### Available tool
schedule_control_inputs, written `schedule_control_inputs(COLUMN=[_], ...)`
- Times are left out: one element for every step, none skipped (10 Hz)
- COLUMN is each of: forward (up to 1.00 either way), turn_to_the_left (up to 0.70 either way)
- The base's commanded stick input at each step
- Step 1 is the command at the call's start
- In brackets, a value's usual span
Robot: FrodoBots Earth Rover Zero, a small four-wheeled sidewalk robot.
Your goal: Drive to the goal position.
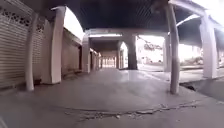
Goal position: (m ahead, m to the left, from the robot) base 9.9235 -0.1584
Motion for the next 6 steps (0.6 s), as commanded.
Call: schedule_control_inputs(forward=[0.7,0.7,0.7,0.7,0.7,0.7], turn_to_the_left=[0.0,0.0,0.0,0.0,0.0,0.0])
